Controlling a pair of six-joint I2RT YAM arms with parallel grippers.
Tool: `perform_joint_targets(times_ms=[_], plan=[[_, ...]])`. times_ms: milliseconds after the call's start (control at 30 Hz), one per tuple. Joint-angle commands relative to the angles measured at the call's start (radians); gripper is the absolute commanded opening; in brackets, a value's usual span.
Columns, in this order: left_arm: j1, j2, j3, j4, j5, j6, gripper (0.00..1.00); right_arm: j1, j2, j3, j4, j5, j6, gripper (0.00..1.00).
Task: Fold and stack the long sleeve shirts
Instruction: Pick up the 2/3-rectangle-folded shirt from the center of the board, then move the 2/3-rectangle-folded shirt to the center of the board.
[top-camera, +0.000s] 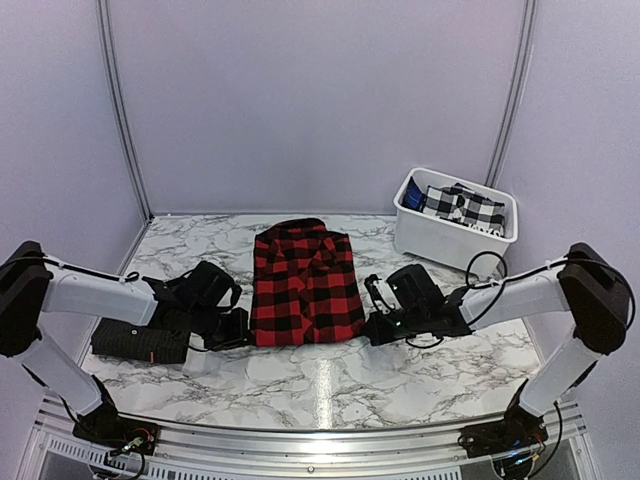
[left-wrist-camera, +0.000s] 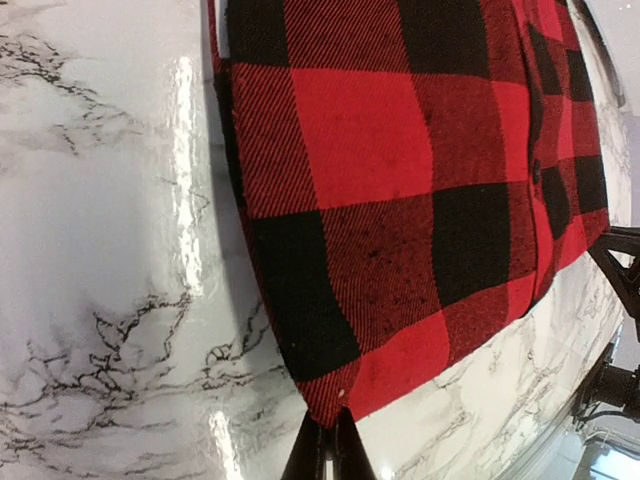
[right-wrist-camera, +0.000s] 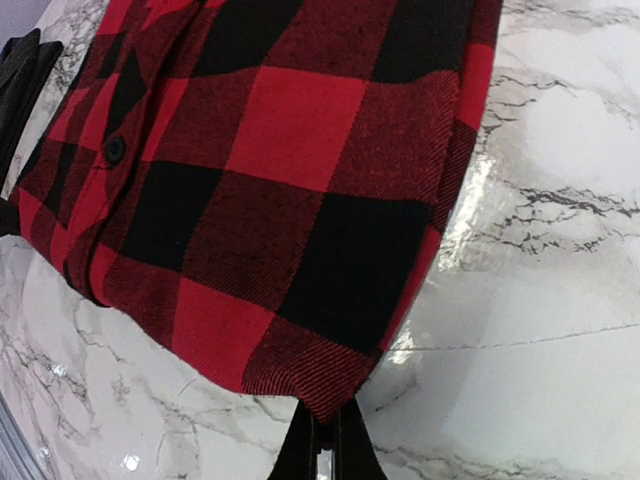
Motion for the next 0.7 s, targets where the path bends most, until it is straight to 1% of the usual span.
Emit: perform_joint_targets(times_ms=[0, 233, 333, 400, 467, 500, 567, 633, 667], plan=[[-0.028, -0.142, -0.058, -0.058, -0.045, -0.011, 0.0, 0.066, -0.12, -0.039, -0.036, 0.018, 0.044, 0.0], [-0.125, -0.399, -0.117, -0.175, -0.132, -0.053, 0.0, 0.188, -0.308, -0.051, -0.159, 0.07, 0.124, 0.0], [-0.142, -0.478, -0.089, -0.228, -0.166, -0.056, 0.0, 0.202, -0.361, -0.006, -0.184, 0.06, 0.151, 0.0], [-0.137, -0.488, -0.021, -0.28, -0.245, -0.024, 0.0, 0.197, -0.36, 0.061, -0.19, 0.065, 0.143, 0.0], [-0.099, -0.442, 0.087, -0.315, -0.288, 0.032, 0.0, 0.164, -0.293, 0.168, -0.214, 0.076, 0.101, 0.0], [-0.055, -0.402, 0.134, -0.316, -0.276, 0.059, 0.0, 0.132, -0.267, 0.226, -0.219, 0.069, 0.085, 0.0], [0.07, -0.293, 0.231, -0.298, -0.207, 0.133, 0.0, 0.061, -0.148, 0.324, -0.174, 0.042, 0.043, 0.0], [0.157, -0.158, 0.327, -0.257, -0.181, 0.192, 0.0, -0.012, -0.018, 0.421, -0.126, 0.039, 0.007, 0.0], [0.202, -0.078, 0.378, -0.23, -0.141, 0.224, 0.0, -0.047, 0.05, 0.474, -0.103, 0.038, 0.001, 0.0]])
